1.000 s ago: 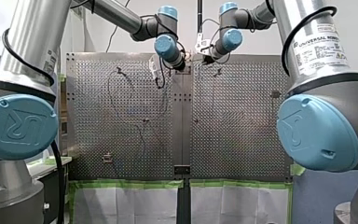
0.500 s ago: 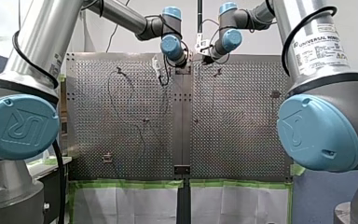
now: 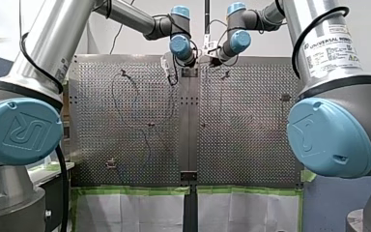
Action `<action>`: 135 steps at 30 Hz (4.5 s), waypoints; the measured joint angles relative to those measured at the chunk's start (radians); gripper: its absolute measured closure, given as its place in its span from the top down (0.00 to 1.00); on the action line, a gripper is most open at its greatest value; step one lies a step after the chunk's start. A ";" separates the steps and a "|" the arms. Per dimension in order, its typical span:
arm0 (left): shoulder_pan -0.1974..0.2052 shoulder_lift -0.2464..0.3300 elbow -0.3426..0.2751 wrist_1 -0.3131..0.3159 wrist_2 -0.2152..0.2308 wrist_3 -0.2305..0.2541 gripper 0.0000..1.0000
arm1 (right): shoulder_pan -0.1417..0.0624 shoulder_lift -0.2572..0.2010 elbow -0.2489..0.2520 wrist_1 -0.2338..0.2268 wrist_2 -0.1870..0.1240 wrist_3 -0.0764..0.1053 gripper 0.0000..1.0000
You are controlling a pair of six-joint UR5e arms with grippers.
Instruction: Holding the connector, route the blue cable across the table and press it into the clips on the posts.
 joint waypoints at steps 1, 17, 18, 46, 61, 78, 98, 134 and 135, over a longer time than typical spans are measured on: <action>0.000 -0.009 0.010 -0.007 0.001 0.000 1.00 | -0.001 0.000 0.000 0.000 0.000 0.000 0.00; -0.007 -0.111 0.087 -0.058 -0.018 0.004 0.57 | -0.004 0.000 0.000 -0.003 0.000 0.001 0.00; -0.008 -0.111 0.087 -0.061 -0.022 0.008 0.57 | -0.003 0.000 0.000 -0.003 0.000 0.001 0.00; -0.035 -0.059 -0.005 -0.072 -0.157 -0.001 0.00 | 0.013 0.000 0.062 -0.001 0.001 0.001 0.00; -0.009 0.012 -0.130 0.052 -0.062 -0.020 0.00 | 0.019 -0.006 0.119 0.000 0.002 0.007 0.00; -0.005 -0.083 -0.274 0.196 -0.037 -0.028 0.00 | 0.015 -0.010 0.220 -0.003 0.009 -0.004 0.00; 0.000 -0.180 -0.461 0.383 0.094 -0.037 0.00 | -0.012 -0.004 0.395 -0.087 0.029 -0.039 0.00; 0.012 -0.305 -0.433 0.528 0.197 -0.072 0.00 | -0.093 0.110 0.487 -0.258 0.027 -0.013 0.00; 0.013 -0.304 -0.425 0.525 0.197 -0.072 0.00 | -0.096 0.111 0.487 -0.262 0.027 -0.013 0.00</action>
